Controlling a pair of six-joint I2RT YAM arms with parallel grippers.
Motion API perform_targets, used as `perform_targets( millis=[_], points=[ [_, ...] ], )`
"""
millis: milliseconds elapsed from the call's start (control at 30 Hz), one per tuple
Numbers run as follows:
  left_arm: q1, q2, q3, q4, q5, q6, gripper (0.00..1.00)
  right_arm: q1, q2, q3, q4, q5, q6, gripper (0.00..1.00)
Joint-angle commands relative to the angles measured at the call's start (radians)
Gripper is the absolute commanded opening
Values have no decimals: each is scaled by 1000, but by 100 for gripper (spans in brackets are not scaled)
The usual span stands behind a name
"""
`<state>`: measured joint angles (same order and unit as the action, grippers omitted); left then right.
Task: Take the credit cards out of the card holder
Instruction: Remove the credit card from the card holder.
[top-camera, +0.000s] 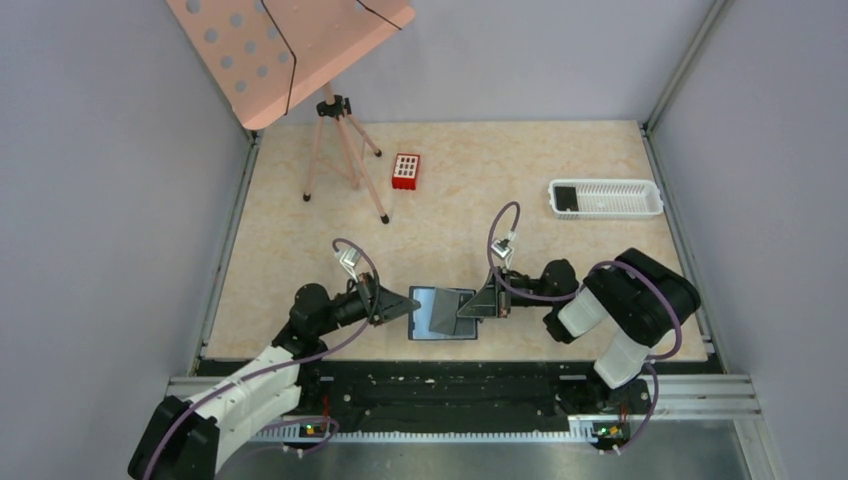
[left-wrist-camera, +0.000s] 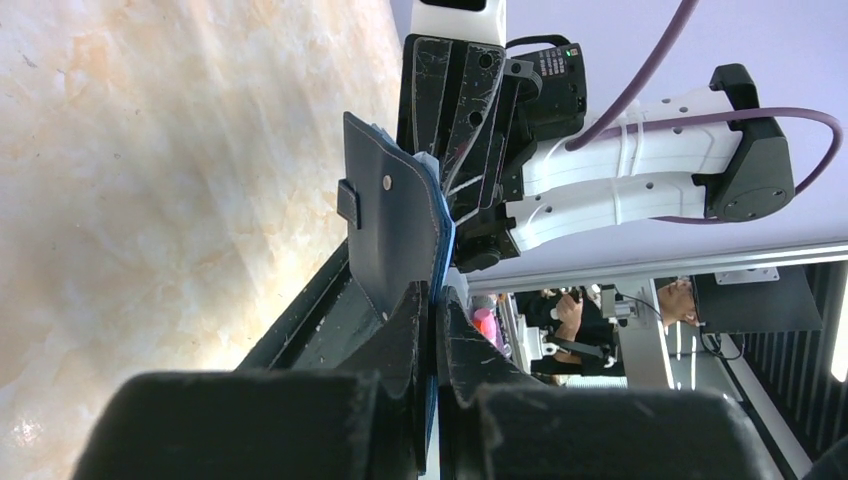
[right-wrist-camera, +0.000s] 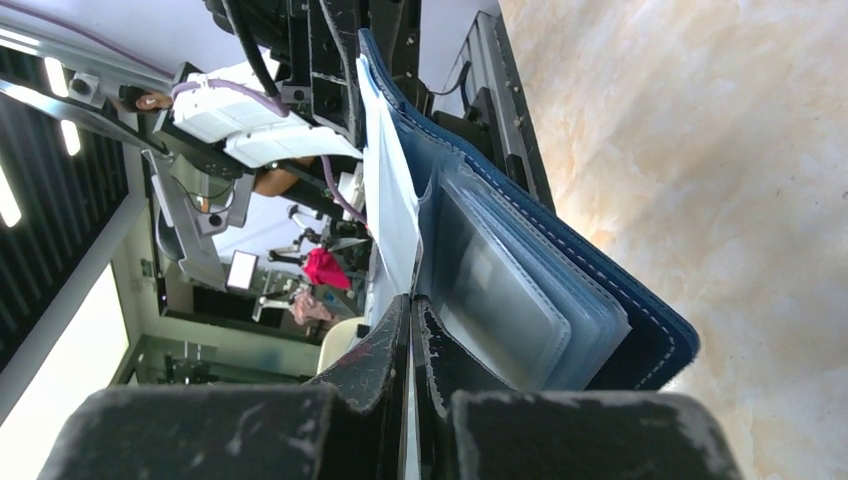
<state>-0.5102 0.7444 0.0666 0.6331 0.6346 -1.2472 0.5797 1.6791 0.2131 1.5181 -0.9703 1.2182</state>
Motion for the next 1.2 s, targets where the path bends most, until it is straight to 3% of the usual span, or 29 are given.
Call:
perform_targets(
  millis=[0, 400, 633, 1000, 1167],
  points=[
    [6, 2, 8, 53, 48, 12, 0, -69, 9, 36, 200, -46, 5, 0],
    [8, 40, 15, 90, 87, 16, 0, -80, 16, 34, 160, -65, 2, 0],
    [27, -4, -9, 84, 17, -22, 0, -79, -12, -10, 177, -5, 10, 0],
    [33, -40, -6, 49, -10, -22, 0, -79, -5, -46, 203, 39, 24, 0],
    [55, -51, 1, -42, -20, 29, 0, -109, -31, -39, 184, 51, 39, 0]
  ],
)
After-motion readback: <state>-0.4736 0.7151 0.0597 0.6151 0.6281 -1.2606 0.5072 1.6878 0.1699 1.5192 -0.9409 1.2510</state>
